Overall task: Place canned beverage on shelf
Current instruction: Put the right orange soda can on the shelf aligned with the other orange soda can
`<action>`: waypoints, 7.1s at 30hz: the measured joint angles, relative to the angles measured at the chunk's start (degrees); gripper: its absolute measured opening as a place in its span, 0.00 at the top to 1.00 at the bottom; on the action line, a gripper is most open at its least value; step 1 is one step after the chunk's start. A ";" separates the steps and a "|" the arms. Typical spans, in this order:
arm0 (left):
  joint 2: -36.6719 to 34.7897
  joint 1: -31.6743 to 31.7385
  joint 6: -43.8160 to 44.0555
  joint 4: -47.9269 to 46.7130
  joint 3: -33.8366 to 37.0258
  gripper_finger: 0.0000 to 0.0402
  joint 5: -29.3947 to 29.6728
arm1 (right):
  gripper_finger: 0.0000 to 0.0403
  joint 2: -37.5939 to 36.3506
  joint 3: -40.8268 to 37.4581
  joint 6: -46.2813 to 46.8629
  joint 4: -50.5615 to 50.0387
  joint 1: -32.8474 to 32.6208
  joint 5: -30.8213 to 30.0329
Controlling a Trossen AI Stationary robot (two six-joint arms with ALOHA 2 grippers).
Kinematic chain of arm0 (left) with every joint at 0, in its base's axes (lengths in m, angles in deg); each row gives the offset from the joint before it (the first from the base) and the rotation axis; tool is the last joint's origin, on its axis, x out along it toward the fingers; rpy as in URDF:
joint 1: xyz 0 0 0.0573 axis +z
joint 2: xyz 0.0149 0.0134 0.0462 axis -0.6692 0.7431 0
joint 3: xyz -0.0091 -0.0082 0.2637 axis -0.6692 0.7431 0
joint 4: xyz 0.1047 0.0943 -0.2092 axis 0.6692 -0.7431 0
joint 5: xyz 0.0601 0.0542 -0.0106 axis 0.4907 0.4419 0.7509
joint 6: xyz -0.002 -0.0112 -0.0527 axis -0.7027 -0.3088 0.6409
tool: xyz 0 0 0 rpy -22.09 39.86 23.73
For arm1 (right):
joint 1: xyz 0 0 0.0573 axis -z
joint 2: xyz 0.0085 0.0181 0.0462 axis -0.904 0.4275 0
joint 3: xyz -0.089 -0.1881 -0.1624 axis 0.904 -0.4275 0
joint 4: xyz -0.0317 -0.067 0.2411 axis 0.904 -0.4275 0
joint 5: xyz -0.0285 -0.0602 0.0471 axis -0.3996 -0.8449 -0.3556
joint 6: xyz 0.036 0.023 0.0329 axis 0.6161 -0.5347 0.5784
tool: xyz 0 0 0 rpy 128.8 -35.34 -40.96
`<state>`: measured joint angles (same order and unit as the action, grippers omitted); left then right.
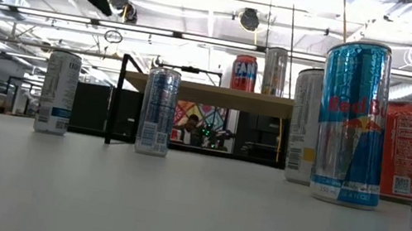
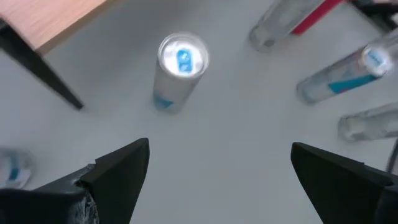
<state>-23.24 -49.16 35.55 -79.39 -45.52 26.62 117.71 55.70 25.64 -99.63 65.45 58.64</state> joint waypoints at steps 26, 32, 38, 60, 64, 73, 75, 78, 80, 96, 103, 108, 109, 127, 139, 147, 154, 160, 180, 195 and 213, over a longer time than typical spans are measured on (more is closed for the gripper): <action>-0.01 -0.70 -1.00 -2.76 0.00 0.02 5.91 | 0.54 -21.91 -35.80 -6.16 7.83 -6.41 -12.81; 0.00 -0.70 -1.00 -2.58 0.00 0.02 7.73 | 0.34 -25.57 -44.60 -11.98 12.60 -6.41 -7.77; -0.02 -0.70 0.67 -2.58 0.00 0.02 8.51 | 0.23 -24.38 -50.97 -15.34 17.80 -6.39 -3.68; 0.00 -0.70 0.11 -2.54 0.00 0.02 8.31 | 0.22 -21.59 -56.60 -7.44 24.08 -6.71 -2.31; 0.00 -0.70 -0.54 -2.54 0.02 0.02 8.21 | 0.22 -21.59 -56.60 -11.74 24.08 -6.74 -2.38; 0.00 -0.70 1.87 -2.54 0.02 0.02 8.48 | 0.22 -21.16 -57.15 -17.17 23.71 -6.71 -3.89; 0.00 -0.70 1.89 -2.54 0.02 0.02 8.64 | 0.22 -21.04 -58.32 -17.14 23.80 -6.71 -3.80; 0.00 -0.70 1.89 -2.54 0.02 0.02 8.89 | 0.22 -21.14 -60.03 -17.01 25.75 -6.69 -4.19; 0.02 -0.70 1.86 -2.54 0.02 0.02 8.93 | 0.22 -21.19 -60.89 -17.00 26.52 -6.67 -4.33; 0.02 -0.70 1.78 -2.54 0.02 0.02 8.85 | 0.21 -20.03 -58.16 -19.01 25.27 -6.67 -9.68; 0.02 -0.70 0.24 -2.56 0.02 0.02 8.80 | 0.12 -16.90 -58.16 -19.03 24.42 -6.32 -9.68; 0.02 -0.70 -0.02 -2.56 0.02 0.02 8.81 | 0.11 -13.54 -58.13 -18.94 24.44 -5.21 -8.07; 0.02 -0.70 -0.02 -2.56 0.02 0.02 8.80 | 0.11 -12.84 -58.13 -18.95 24.44 -4.98 -7.87; 0.02 -0.74 0.05 -2.56 0.03 0.02 8.50 | 0.34 -7.86 -57.96 -18.68 25.29 -3.79 -4.63; 0.02 -0.74 0.31 -2.56 0.04 0.02 8.51 | 0.36 -9.26 -55.13 -17.22 23.39 -3.81 -2.71; 0.02 -0.74 0.33 -1.75 0.04 0.02 8.50 | 0.37 -9.76 -44.01 -19.41 16.97 -3.81 -0.83; 0.02 -0.74 -1.43 3.97 0.07 0.02 7.27 | 0.37 -9.74 -35.03 -19.80 12.97 -3.85 0.51; 0.02 -0.74 -3.84 12.00 0.07 0.02 7.03 | 0.37 -9.75 -29.81 -19.19 10.71 -3.87 1.23; 0.02 -0.70 -14.72 34.32 0.07 0.02 12.31 | 0.37 -9.74 -15.03 -36.13 16.17 -3.86 -0.85; 1.23 2.20 -3.69 45.12 0.00 0.02 11.39 | 0.37 -9.08 -14.62 -66.27 21.88 2.07 -0.89; 9.68 7.03 11.24 56.57 0.02 0.02 6.92 | 0.37 -8.98 -14.64 -86.26 24.49 4.17 -0.87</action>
<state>-13.56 -42.14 46.79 -22.82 -45.50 33.55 108.73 41.06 -60.62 -75.14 69.62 57.77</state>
